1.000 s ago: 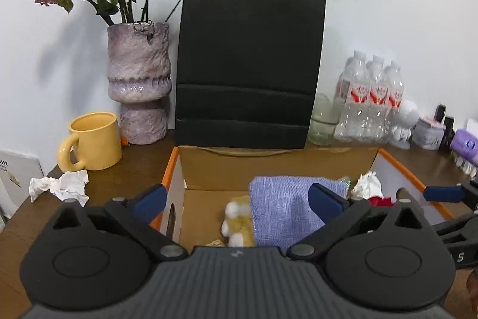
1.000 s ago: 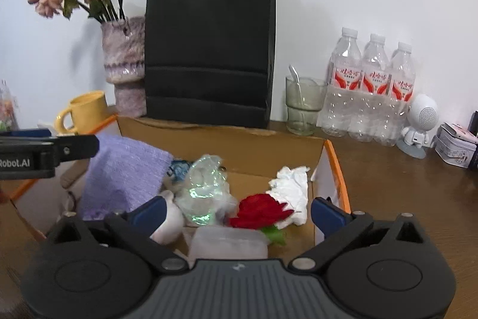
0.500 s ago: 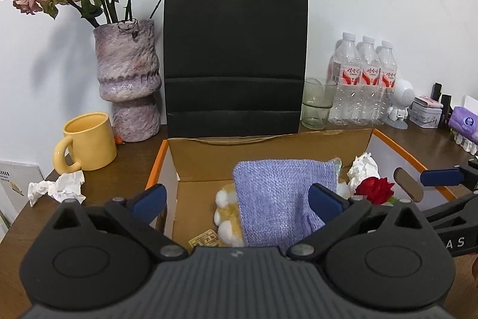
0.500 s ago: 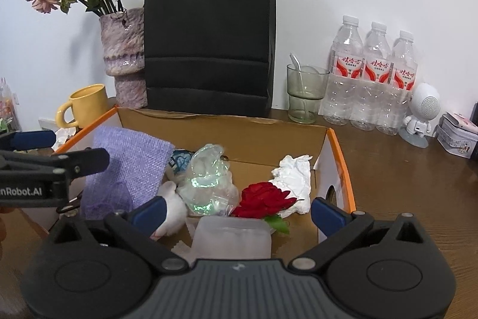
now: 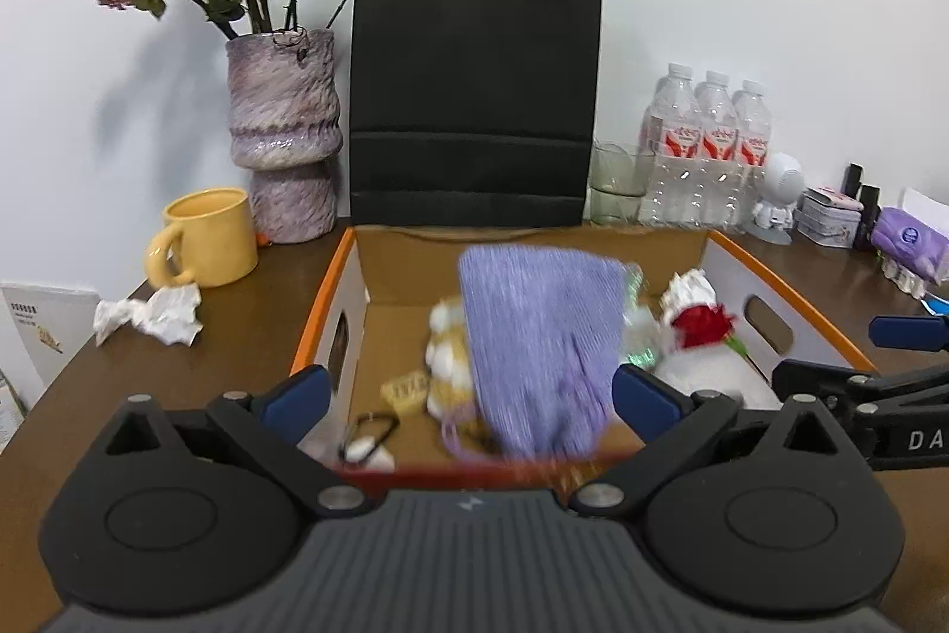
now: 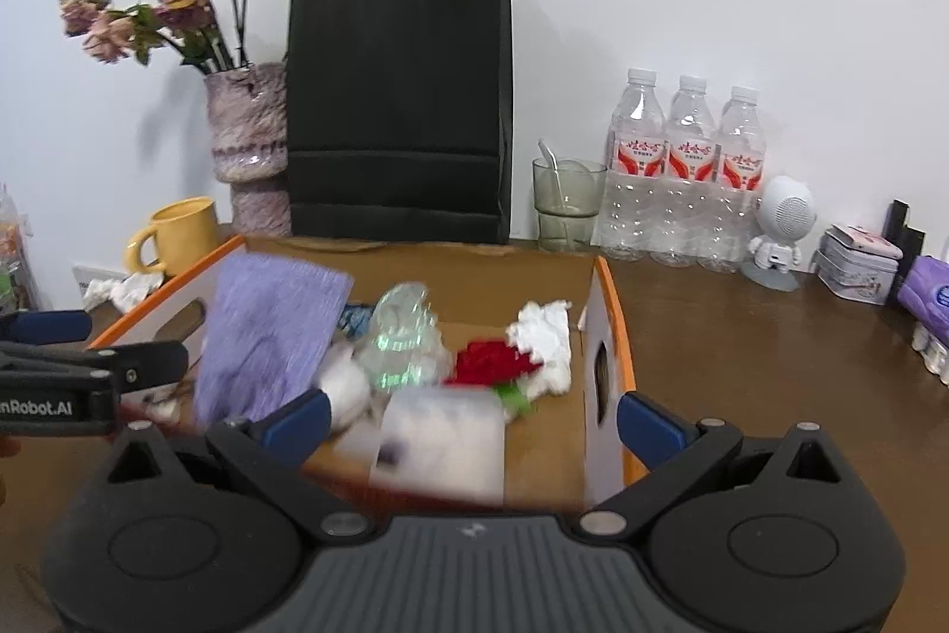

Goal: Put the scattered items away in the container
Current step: 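Move both tools back to the table and grasp the green tissue pack with the left gripper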

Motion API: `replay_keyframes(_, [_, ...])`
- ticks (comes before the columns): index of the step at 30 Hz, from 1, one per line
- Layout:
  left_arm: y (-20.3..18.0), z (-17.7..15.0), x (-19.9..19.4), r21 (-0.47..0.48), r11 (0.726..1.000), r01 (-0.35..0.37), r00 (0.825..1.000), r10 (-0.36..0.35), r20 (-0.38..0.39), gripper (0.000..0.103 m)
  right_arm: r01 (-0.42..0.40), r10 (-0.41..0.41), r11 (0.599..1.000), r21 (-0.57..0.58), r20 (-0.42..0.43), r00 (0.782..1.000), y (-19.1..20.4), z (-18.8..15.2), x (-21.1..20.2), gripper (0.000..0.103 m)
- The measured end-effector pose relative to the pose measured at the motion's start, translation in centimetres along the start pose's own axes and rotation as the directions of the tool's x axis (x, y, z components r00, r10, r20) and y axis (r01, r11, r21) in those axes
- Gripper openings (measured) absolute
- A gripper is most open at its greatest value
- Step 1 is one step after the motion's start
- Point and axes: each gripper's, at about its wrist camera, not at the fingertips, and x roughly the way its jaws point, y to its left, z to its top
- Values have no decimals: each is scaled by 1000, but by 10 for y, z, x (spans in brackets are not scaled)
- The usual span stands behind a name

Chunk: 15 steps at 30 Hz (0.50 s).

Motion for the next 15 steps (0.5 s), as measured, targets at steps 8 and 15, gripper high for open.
replay_keyframes(8, [-21,-38,-4,9,1000,-6,996,7,-89,103,15,-15,1000,0,-36,999,-5,-45,-25,103])
replay_keyframes(15, [-33,-52,18,24,1000,-2,986,6,-168,101,-10,11,1000,4,-123,992,-6,-60,-5,102])
